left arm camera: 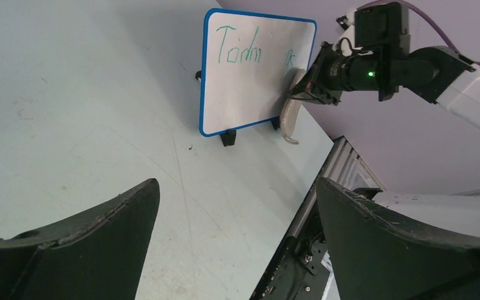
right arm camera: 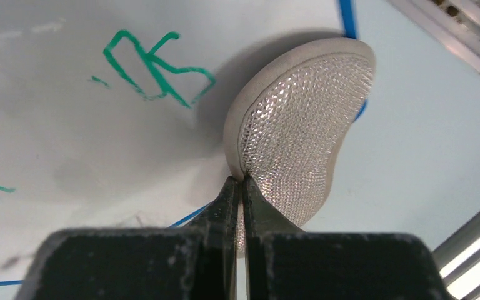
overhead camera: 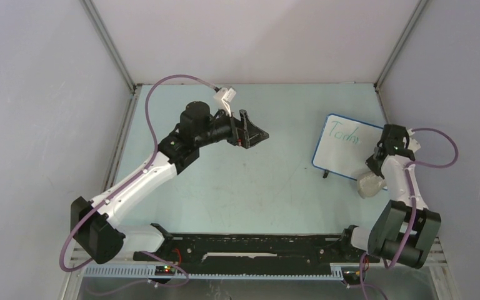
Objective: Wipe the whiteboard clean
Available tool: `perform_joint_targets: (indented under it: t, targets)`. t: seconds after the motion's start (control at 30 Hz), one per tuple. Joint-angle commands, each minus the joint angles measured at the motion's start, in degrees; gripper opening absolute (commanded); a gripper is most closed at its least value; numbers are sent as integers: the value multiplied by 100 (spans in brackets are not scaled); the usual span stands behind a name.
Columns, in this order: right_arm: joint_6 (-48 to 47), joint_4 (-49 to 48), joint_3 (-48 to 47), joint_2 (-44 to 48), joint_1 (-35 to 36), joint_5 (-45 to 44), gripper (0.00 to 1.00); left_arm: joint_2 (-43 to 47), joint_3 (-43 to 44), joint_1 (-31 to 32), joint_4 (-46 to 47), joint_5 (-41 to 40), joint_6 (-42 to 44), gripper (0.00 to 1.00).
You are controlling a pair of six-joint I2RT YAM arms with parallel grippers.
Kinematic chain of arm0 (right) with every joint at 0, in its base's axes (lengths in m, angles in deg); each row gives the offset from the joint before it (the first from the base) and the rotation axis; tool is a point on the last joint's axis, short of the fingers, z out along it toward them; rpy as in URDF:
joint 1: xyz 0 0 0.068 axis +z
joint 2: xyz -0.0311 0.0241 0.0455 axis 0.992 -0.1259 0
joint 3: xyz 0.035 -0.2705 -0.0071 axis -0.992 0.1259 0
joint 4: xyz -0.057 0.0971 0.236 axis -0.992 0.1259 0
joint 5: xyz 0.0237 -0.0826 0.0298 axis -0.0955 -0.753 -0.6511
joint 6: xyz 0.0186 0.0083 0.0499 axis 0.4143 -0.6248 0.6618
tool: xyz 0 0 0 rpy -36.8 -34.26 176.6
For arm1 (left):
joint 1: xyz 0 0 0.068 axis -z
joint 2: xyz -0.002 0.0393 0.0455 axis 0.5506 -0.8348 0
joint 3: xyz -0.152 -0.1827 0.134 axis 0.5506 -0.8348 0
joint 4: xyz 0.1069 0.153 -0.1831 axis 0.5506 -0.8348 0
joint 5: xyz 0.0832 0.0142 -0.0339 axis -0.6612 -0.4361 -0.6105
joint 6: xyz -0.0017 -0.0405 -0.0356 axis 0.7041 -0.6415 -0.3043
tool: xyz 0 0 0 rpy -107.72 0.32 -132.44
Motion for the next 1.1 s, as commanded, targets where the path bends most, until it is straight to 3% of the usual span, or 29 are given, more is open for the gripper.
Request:
perform_joint_targets:
  t: [0.0,0.17,0.4,0.63,0.77,1.07]
  targets:
    - [-334,50,-191,750,-335,-72,0,54,-74,43,98,1,-18,98]
    - [-675,118,-842,1262,-610,-334,0,43,-72,42,106,49,-53,98]
    - [-330,-152,-1690,425,-381,218,0,11,-85,52,118,42,-50,98]
    - [-53,-149,-2137,-490,258,-296,0,-47,-63,46,63,-41,41,98]
    - [35,-114,-1702,-922,281,-370,0,-40,-68,51,44,-63,65,98]
    - [127,-524,-102,-513,-14,139,0,-27,-84,50,89,-8,22,98]
